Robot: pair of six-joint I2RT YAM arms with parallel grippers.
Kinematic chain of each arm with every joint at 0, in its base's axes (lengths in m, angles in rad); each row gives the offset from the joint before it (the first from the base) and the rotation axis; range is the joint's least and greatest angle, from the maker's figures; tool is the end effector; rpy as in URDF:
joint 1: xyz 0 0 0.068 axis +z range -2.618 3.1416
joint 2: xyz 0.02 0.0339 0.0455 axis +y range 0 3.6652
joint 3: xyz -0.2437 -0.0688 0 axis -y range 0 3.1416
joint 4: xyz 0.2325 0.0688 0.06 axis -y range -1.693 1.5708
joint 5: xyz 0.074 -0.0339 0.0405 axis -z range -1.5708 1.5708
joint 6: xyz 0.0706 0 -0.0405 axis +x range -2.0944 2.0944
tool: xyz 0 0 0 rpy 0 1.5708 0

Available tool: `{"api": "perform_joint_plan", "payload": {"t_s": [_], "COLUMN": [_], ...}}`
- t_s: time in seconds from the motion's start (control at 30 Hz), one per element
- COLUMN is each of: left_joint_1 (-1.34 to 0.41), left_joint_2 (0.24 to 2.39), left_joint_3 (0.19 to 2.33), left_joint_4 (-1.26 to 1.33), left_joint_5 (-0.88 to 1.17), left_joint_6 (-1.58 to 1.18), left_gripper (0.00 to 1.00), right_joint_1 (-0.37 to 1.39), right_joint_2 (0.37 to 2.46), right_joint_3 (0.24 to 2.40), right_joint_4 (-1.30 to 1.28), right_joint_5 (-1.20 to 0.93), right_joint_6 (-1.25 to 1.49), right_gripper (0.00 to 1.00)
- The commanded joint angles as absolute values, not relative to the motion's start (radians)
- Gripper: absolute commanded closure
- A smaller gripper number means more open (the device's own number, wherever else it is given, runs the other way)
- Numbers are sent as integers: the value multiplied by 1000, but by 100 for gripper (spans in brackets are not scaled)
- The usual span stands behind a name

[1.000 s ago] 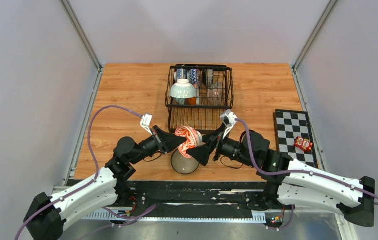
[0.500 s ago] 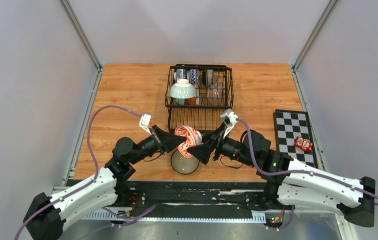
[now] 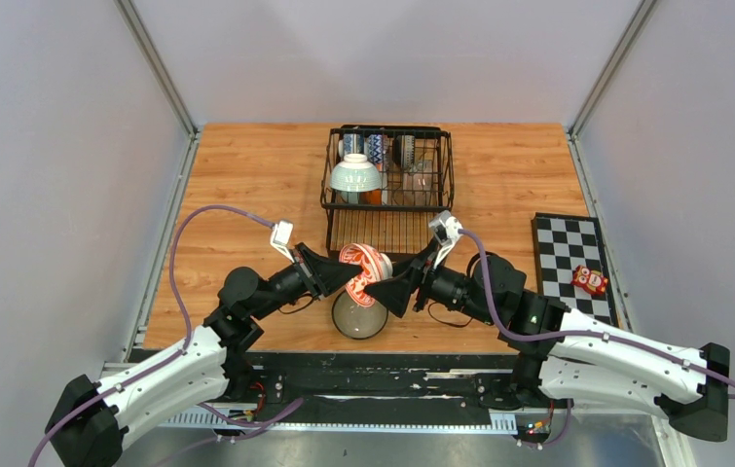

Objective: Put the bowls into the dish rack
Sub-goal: Pick up the bowl from the center of the board, then turn the bowl upside down on the dish rack.

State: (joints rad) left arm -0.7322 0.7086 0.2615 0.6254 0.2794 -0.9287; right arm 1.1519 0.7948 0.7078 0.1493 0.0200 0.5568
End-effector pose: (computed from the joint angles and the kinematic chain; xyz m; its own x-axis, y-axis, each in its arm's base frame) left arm 0.1433 -0.1550 0.2508 -0.5973 -0.4982 -0.6286 0.6113 0.2245 -0.7589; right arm 0.0950 0.2099 0.3360 -0.4569 0.2728 -0.8466 -0.7819 0.3307 0.5285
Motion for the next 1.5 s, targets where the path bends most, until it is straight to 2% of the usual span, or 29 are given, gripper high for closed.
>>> {"api": "perform_joint_plan", "payload": {"t_s": [0.0,0.1,0.3,0.43,0.57,0.67,1.07,1.47], "left_joint_1": [-727,-727,-727,-727,-726,-727,-726,-726], "left_joint_2": [694,693,680,675,651,617,519,524], "left_joint_3": [275,280,292,308,340,386,621,828], "left_joint_4": [620,602,560,527,459,367,-162,-534], "left_joint_5": [254,252,236,231,210,188,5,-152], "left_joint_6": [-923,-917,-903,-890,-870,-830,-572,-380], "left_gripper": [92,84,59,48,26,18,1,0], "right_joint_1": [1162,1162,1162,1162,1162,1162,1163,1158], "right_joint_2": [773,765,757,756,760,776,883,996], "right_joint_3": [756,772,814,831,870,926,1166,1351], "right_joint_4": [159,140,93,77,25,-54,-285,-388], "right_joint_5": [50,59,78,86,110,137,287,460], "right_joint_6": [537,522,488,471,433,376,70,-260], "right_gripper": [97,97,97,97,97,97,97,97]}}
